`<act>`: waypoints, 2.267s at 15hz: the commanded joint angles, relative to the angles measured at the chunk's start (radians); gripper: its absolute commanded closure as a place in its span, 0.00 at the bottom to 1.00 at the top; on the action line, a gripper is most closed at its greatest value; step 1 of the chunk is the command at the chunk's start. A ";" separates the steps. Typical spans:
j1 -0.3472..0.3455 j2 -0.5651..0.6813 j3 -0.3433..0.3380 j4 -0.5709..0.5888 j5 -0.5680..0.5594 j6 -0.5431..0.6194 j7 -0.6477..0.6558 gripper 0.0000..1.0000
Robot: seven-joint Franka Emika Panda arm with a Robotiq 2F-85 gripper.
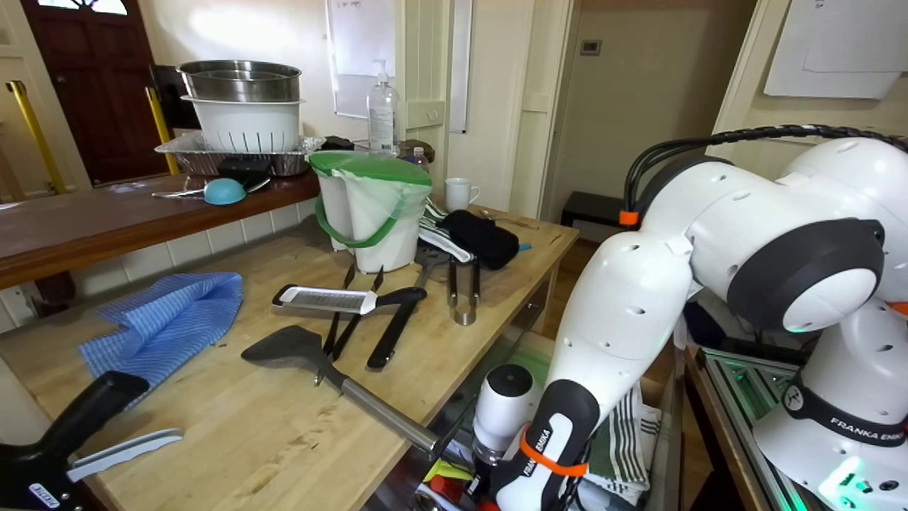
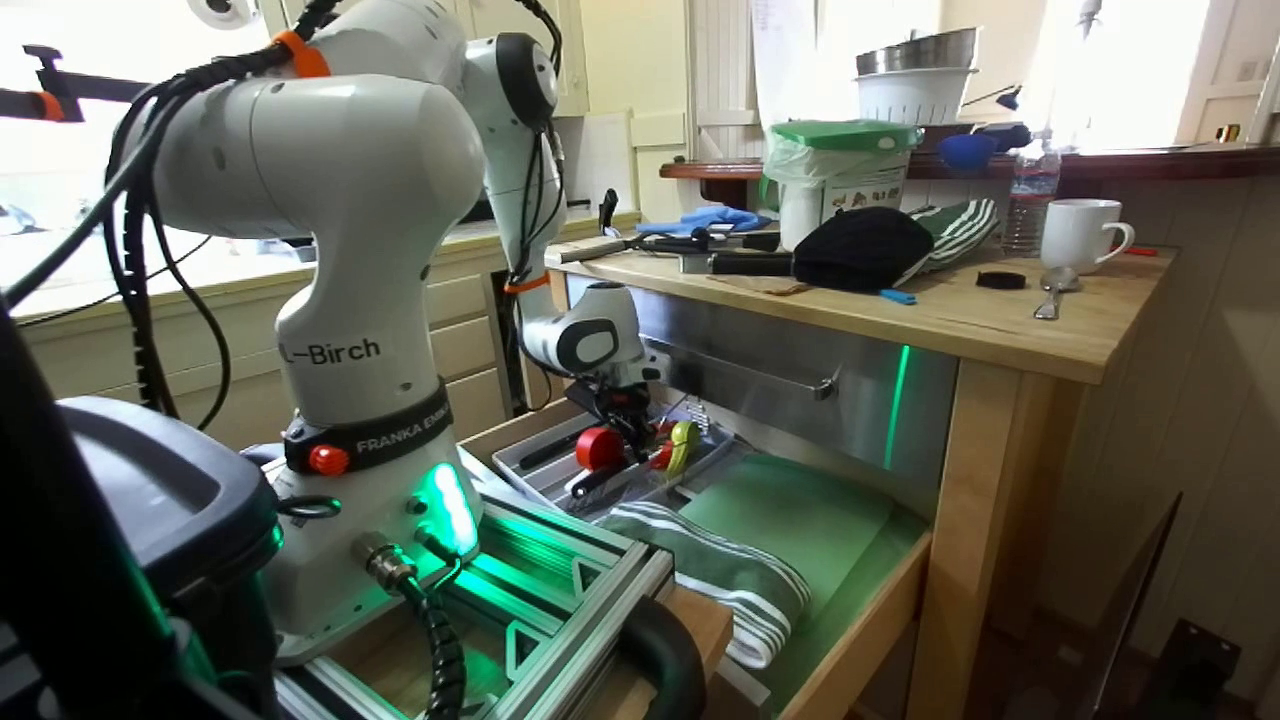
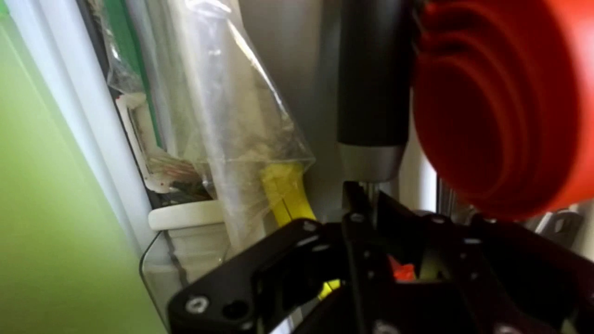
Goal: Pick up the object from the drawer and put it on top of the cabinet
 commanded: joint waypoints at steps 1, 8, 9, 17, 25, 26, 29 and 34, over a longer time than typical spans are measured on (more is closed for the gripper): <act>-0.029 -0.082 0.038 -0.110 -0.156 -0.015 0.082 0.98; -0.048 -0.191 0.025 -0.282 -0.333 0.010 0.185 0.98; -0.051 -0.210 0.025 -0.303 -0.350 0.012 0.187 0.98; -0.151 -0.402 0.081 -0.471 -0.523 -0.026 0.089 0.98; -0.294 -0.578 0.184 -0.619 -0.630 -0.101 -0.017 0.98; -0.316 -0.613 0.204 -0.640 -0.633 -0.099 -0.030 0.98; -0.395 -0.704 0.281 -0.683 -0.619 -0.125 -0.067 0.98; -0.610 -0.806 0.516 -0.667 -0.456 -0.347 -0.210 0.98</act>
